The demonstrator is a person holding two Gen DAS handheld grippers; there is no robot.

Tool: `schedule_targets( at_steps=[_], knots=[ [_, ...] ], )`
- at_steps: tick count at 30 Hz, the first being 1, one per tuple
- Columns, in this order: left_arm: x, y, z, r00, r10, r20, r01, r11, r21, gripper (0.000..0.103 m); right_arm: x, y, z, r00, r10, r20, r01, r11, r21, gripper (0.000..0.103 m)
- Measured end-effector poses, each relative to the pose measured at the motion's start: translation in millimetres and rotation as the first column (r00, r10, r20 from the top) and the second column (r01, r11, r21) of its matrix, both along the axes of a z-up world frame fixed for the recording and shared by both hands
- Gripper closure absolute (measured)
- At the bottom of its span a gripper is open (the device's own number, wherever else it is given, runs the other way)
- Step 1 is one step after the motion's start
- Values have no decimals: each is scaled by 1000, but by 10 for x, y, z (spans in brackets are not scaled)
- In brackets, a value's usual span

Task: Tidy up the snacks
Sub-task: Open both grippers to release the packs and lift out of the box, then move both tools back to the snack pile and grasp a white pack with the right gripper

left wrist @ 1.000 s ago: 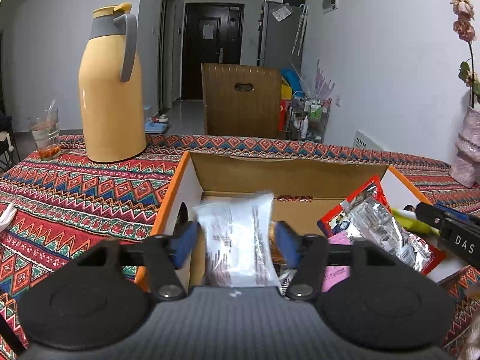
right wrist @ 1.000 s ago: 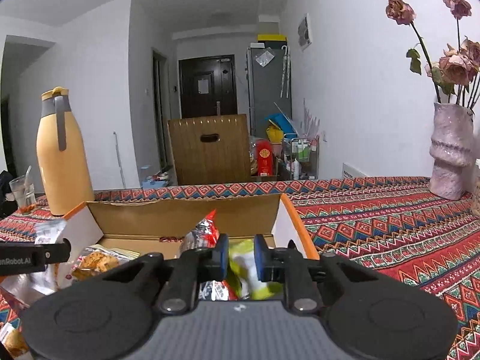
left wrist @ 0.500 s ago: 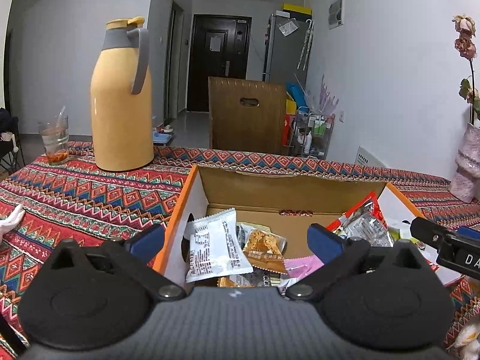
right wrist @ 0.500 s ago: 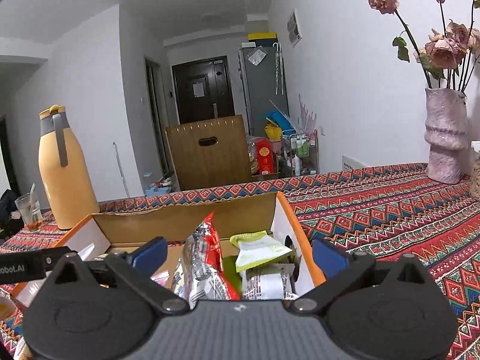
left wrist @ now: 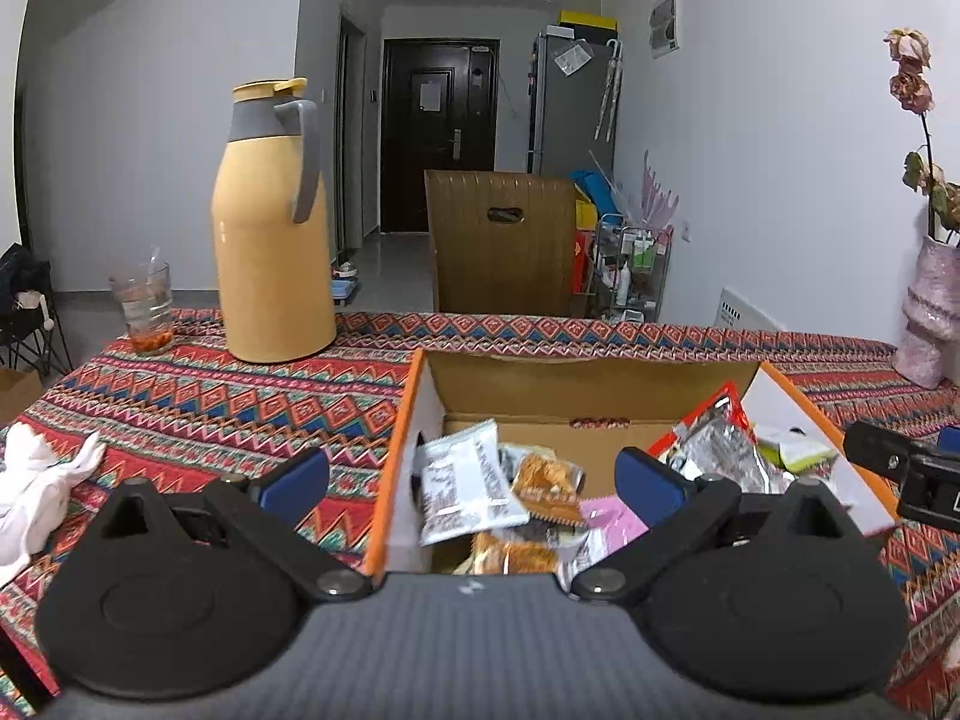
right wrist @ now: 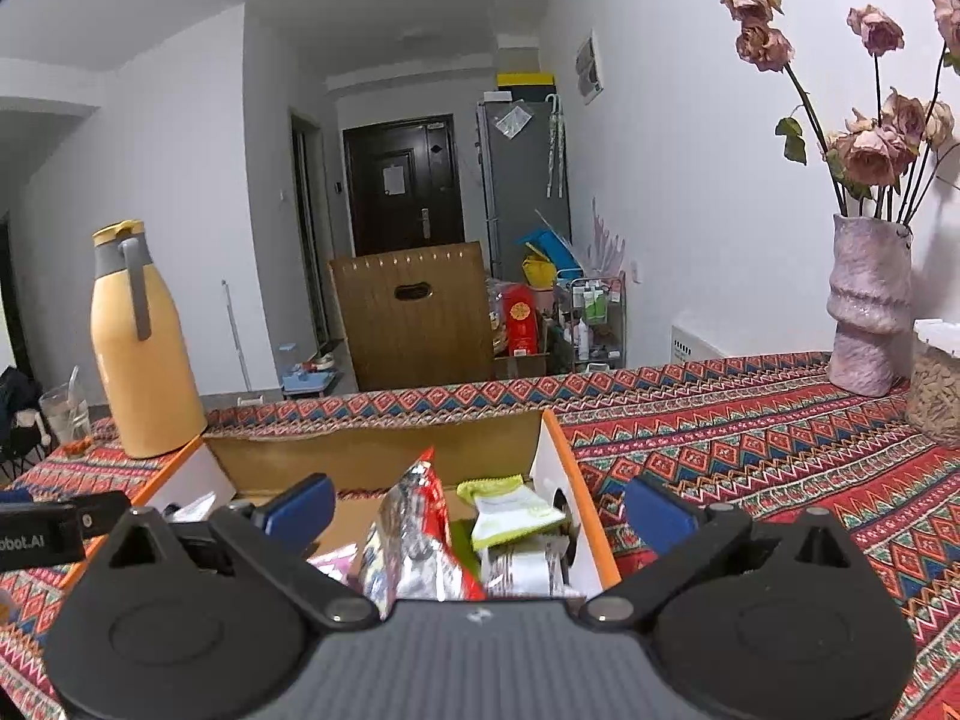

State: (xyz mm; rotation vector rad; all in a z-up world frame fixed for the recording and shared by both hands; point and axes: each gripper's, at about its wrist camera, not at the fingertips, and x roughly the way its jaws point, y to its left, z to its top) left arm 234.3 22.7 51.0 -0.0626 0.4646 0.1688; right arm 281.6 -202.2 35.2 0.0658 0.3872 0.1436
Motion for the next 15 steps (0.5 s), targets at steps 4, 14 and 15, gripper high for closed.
schedule_targets(
  at_steps=[4,14,15],
  knots=[
    [-233,47,-21,1000,-8,-13,8,1000,1,0,-195,35,-3,999,22,-23,-23,1000,-14,0],
    [-805,145,-143,998,-16,-56,15,1000,-16,0,-813,192,-203,991,77,-109,-84,995,-58,0],
    [-863,149,-161,998,-15,-59,14,1000,-17,0,-876,206,-224,990,81,-117,-88,994,-59,0]
  ],
)
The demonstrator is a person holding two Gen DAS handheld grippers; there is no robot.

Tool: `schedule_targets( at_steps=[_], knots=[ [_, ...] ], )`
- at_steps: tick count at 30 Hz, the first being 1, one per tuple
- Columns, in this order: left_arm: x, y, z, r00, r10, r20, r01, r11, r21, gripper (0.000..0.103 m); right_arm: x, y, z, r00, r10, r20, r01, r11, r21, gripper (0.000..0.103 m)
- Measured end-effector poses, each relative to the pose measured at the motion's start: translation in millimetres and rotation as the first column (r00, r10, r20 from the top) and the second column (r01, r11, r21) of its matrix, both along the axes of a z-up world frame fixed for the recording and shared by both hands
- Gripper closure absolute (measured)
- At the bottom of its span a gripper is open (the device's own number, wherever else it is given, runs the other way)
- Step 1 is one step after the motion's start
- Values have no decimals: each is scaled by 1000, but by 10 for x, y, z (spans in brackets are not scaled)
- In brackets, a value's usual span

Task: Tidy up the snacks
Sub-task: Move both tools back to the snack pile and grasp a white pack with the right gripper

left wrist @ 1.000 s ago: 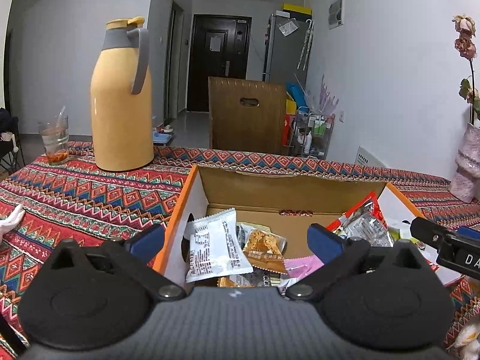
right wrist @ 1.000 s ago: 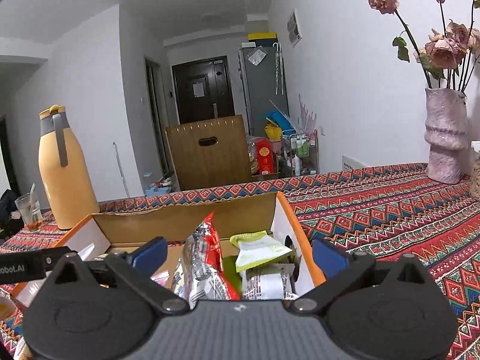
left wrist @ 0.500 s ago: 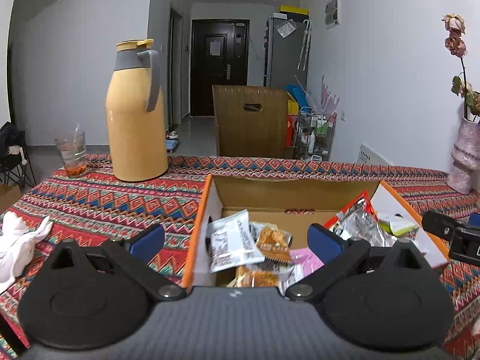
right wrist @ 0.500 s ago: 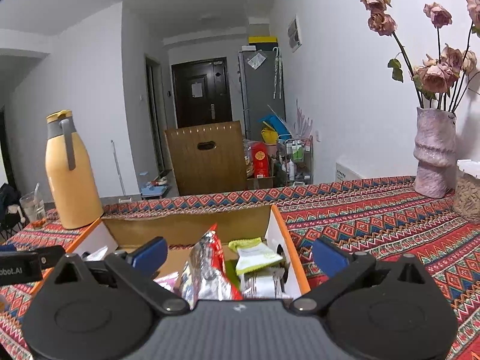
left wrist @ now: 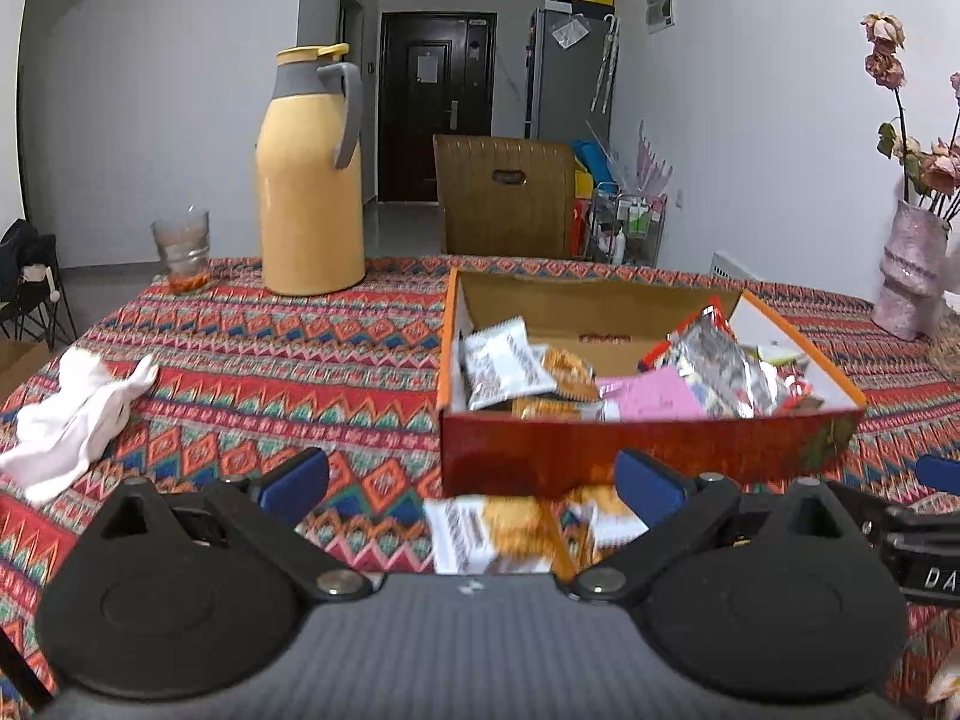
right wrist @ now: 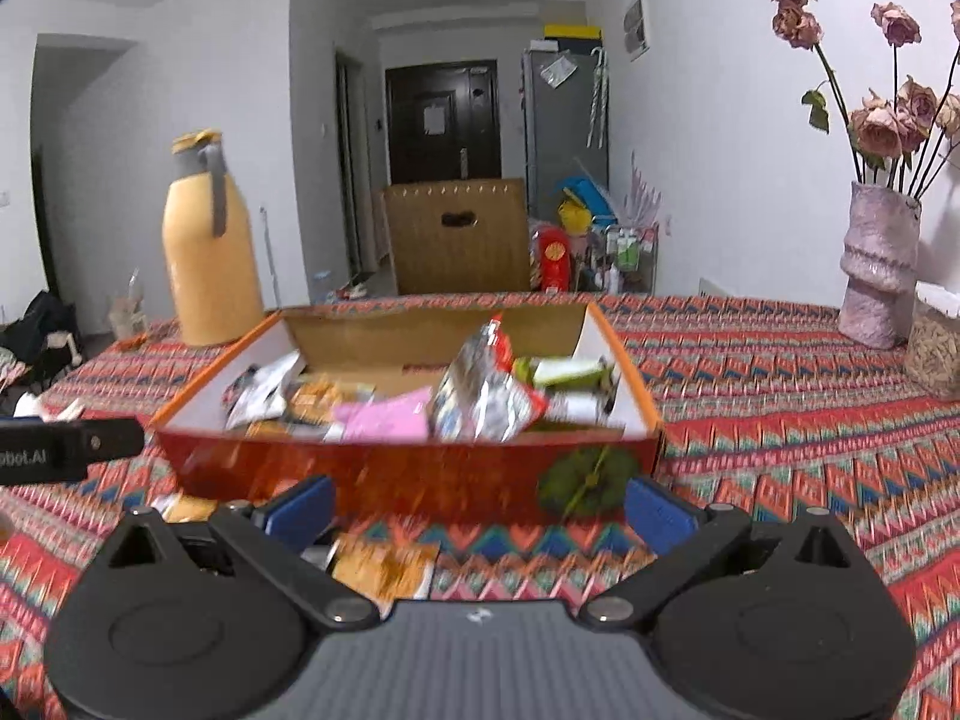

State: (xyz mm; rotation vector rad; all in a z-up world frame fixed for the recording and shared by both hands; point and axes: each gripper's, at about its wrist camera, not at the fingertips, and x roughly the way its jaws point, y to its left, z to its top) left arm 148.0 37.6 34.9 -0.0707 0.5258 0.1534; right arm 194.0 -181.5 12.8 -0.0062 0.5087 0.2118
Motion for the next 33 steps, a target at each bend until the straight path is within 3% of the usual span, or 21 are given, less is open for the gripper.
schedule_targets(
  at_steps=[16,26,33],
  knots=[
    [-737,-3,-301,998,-7,-63,5,999,-33,0,-869,224,-350,990,69,-127,-73,997,-32,0],
    [-995,-13,-319,998,-2,-58,0,999,-45,0,-1011,415,-534,987,53,-154,-62,997,-51,0],
    [-1042,-98,-334,998,-8,-56,5,998,-56,0,-1106,220,-637,988,14,-153,-22,998,-51,5]
  ],
)
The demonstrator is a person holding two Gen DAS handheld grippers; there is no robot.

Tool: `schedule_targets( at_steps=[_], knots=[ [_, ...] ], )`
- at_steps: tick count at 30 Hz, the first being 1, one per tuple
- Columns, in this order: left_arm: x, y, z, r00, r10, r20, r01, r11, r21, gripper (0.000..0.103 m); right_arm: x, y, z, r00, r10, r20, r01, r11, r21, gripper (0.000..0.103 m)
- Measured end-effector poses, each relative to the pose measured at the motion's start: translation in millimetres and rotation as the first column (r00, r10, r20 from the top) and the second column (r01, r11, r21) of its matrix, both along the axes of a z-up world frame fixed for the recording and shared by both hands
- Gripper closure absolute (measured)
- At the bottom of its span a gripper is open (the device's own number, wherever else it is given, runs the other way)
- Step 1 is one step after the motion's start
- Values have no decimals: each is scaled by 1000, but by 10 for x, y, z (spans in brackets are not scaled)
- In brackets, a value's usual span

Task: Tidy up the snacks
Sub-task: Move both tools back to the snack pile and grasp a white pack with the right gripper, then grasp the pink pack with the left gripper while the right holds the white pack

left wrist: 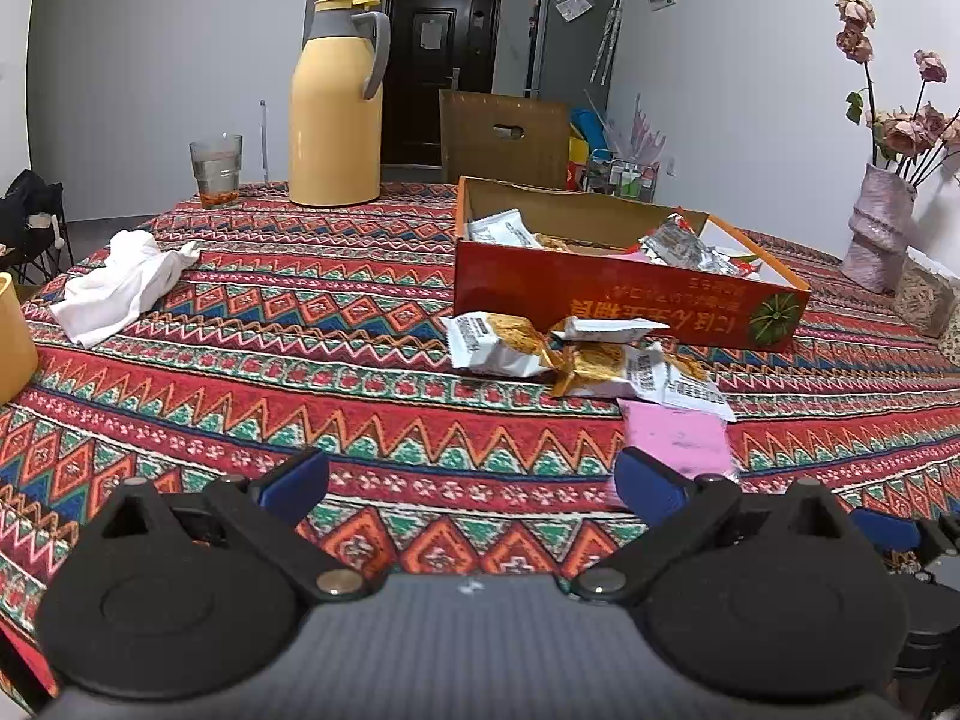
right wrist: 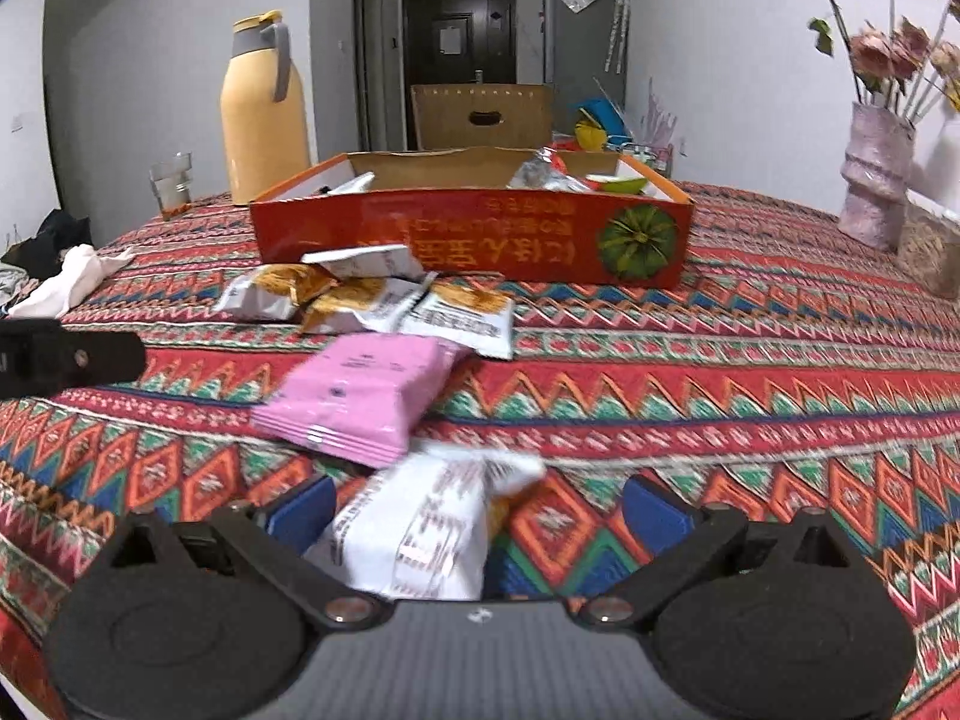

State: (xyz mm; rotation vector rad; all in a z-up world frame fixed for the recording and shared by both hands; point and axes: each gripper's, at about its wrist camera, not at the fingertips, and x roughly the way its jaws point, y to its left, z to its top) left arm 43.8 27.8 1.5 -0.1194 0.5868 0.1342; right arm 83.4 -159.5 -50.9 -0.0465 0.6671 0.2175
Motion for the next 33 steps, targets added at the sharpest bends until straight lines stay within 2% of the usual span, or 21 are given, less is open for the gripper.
schedule_targets(
  at_steps=[2,4,6,8,16,25,33],
  knots=[
    [-1,-54,-10,1000,-10,-3,10,1000,1,0,-33,-76,-26,1000,-14,10,14,1000,2,8],
    [-2,-120,-24,1000,-22,-6,22,1000,7,0,-79,-133,-36,999,-20,27,20,1000,-3,16],
    [-8,-171,-32,999,-31,-8,31,999,12,0,-119,-171,-31,999,-13,43,13,1000,-2,36],
    [-13,-211,-39,999,-36,-9,36,999,16,0,-148,-197,-17,998,9,56,-10,1000,5,48],
    [46,-263,-35,999,-32,-14,33,999,26,0,-165,-284,56,996,22,87,-25,999,37,50],
    [326,-448,-51,997,-62,-39,64,997,50,0,-61,-545,206,989,-2,149,-8,998,68,52],
    [535,-612,-115,993,-97,-68,102,993,65,0,57,-646,61,996,59,70,-60,998,20,49]
  ],
)
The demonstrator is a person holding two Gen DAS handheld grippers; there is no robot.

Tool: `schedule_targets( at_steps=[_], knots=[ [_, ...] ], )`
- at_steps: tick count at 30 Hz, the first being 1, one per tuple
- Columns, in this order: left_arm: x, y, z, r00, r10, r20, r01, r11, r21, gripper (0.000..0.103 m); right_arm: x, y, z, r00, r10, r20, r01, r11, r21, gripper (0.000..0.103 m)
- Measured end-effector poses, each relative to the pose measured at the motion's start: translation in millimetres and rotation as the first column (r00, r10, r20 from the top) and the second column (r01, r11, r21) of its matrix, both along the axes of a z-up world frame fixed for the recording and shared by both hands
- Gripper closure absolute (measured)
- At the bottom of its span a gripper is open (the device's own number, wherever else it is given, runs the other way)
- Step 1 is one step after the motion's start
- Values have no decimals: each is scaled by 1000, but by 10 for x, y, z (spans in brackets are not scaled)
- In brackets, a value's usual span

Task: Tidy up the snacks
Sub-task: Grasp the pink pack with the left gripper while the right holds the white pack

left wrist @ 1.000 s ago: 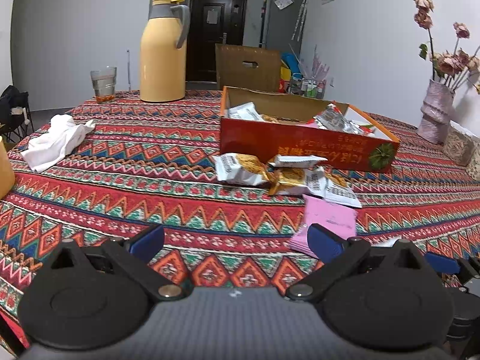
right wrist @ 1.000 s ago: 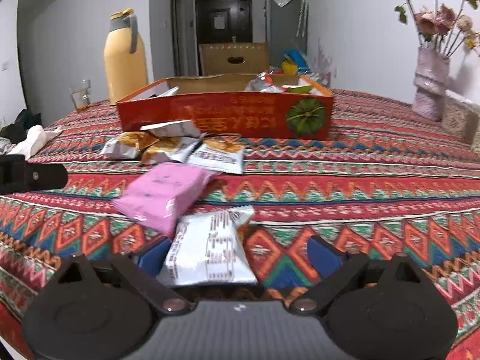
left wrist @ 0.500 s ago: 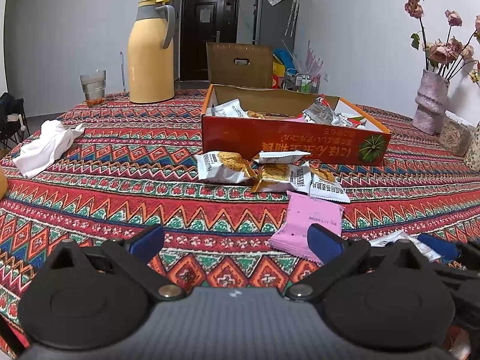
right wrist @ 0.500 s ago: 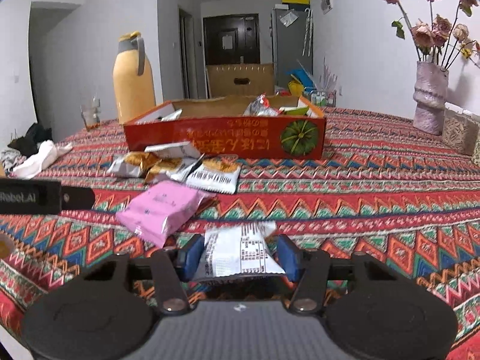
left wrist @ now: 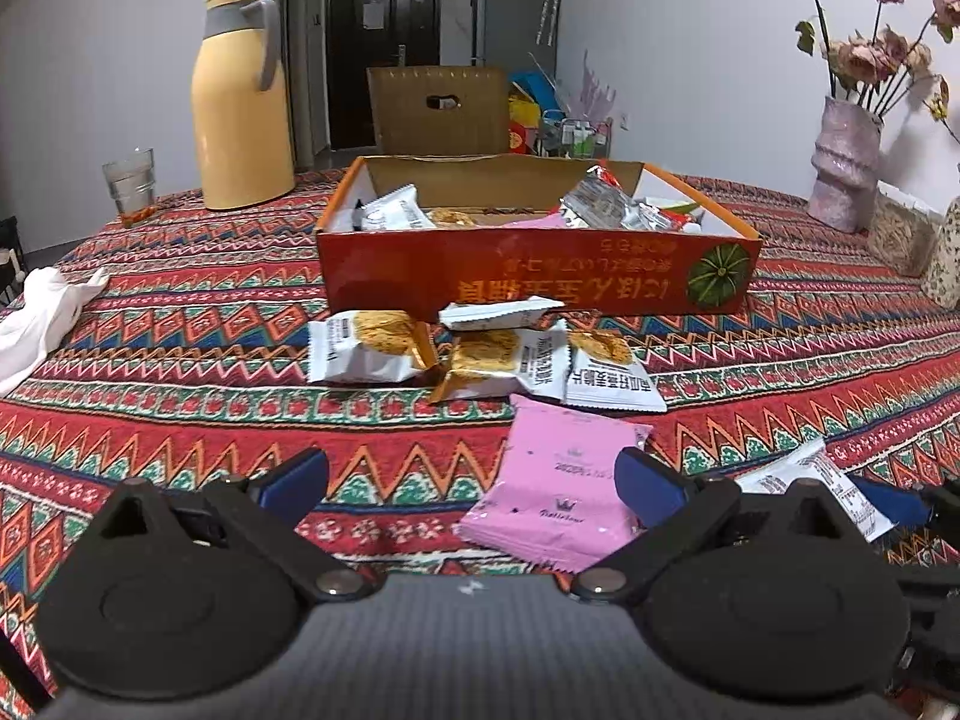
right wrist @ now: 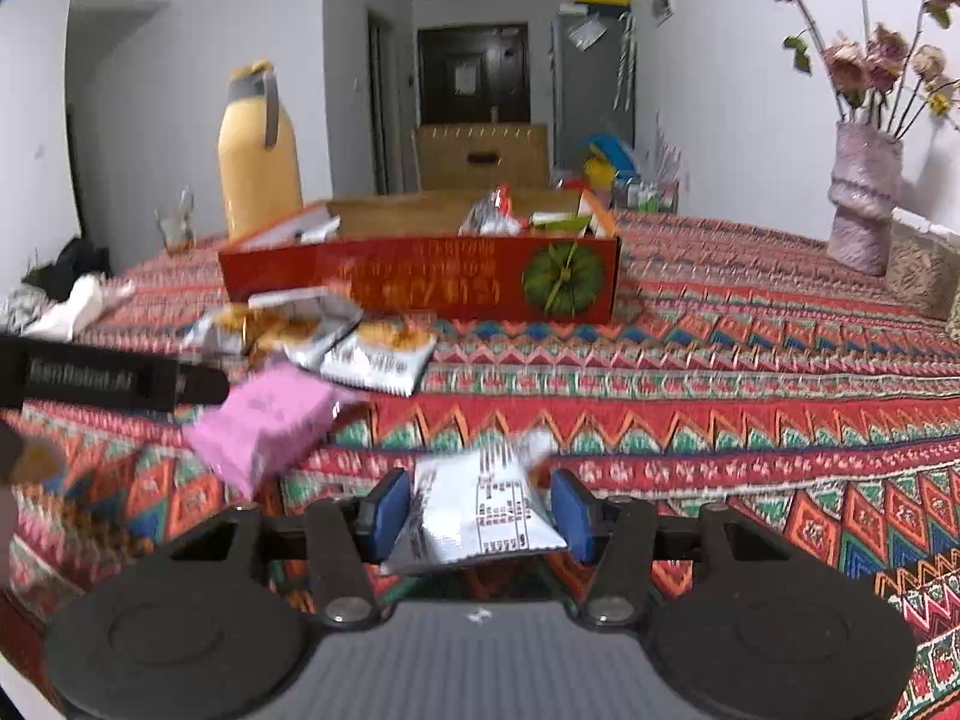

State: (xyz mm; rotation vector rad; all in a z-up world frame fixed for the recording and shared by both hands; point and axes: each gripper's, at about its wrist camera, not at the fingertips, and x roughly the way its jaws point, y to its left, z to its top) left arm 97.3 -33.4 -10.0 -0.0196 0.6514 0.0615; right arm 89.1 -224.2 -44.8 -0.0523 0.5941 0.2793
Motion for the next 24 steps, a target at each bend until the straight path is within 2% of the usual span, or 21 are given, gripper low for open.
schedule_targets(
  at_steps=[3,5,6,7,9,24],
  knots=[
    [58,-48,-5,1000,-6,-8,6,1000,8,0,29,21,-58,999,27,-23,-27,999,-28,41],
    [100,-83,-16,1000,-10,-15,11,1000,15,0,47,42,-76,999,33,-17,-34,998,-44,41],
    [115,-98,-21,1000,-12,-19,13,1000,18,0,66,42,-74,999,38,-19,-39,998,-41,53],
    [133,-116,-28,1000,-15,-23,16,1000,22,0,81,35,-69,999,42,-19,-43,998,-37,58],
    [165,-147,-42,999,-21,-30,22,999,29,0,96,17,-53,999,45,-16,-45,999,-27,63],
    [354,-367,-251,994,-56,-90,61,997,54,0,143,-430,50,996,-59,73,53,995,83,63]
  ],
)
